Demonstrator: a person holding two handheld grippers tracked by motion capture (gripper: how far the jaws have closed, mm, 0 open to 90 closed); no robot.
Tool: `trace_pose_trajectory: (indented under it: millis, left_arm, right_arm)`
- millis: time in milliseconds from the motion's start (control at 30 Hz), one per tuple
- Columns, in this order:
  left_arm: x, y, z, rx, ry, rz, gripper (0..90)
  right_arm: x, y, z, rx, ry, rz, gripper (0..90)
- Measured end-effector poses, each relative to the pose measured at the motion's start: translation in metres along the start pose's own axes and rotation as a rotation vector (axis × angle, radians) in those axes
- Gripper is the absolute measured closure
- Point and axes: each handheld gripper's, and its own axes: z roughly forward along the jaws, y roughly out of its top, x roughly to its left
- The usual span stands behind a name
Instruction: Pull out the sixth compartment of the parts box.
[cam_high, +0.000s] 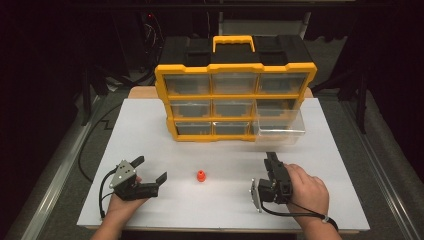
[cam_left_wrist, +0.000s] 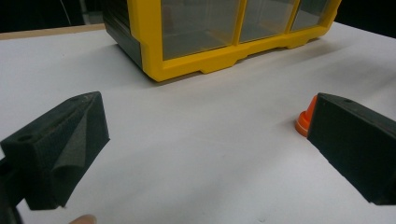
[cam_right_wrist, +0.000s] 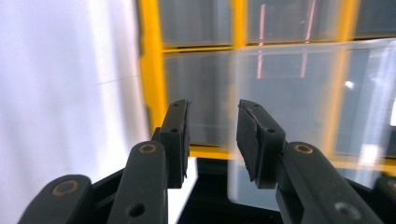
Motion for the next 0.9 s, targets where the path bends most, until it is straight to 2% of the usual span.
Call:
trace_pose_trajectory:
  millis: [133,167,433,467,633,667,833,900]
  left_arm:
    - [0.0,0.0,0.001,0.002,-0.001,0.004,0.2]
    - [0.0,0.0,0.001,0.002,-0.001,0.004,0.2]
    - [-0.001,0.0,0.001,0.01,0.0,0.016,0.2]
    - [-0.001,0.0,0.001,0.011,0.0,0.016,0.2]
    - [-0.002,-0.001,0.001,0.012,0.003,0.014,0.2]
    - [-0.002,0.0,0.001,0.013,0.004,0.017,0.2]
    - [-0.002,0.0,0.0,0.003,0.002,0.014,0.2]
    - [-0.002,0.0,0.0,0.002,0.001,0.016,0.2]
  right_arm:
    - [0.017,-0.001,0.006,0.005,0.031,0.012,64.4]
    - [0.023,-0.002,0.007,0.015,0.053,0.011,64.3]
    - [0.043,-0.01,0.012,0.026,0.1,0.015,60.5]
    - [0.044,-0.011,0.012,0.04,0.115,0.016,59.4]
    - [0.044,-0.013,0.012,0.04,0.127,0.036,48.3]
    - [0.043,-0.013,0.012,0.053,0.145,0.036,46.7]
    - [0.039,-0.013,0.01,0.044,0.148,0.052,38.5]
    - [0.038,-0.014,0.009,0.054,0.166,0.061,35.4]
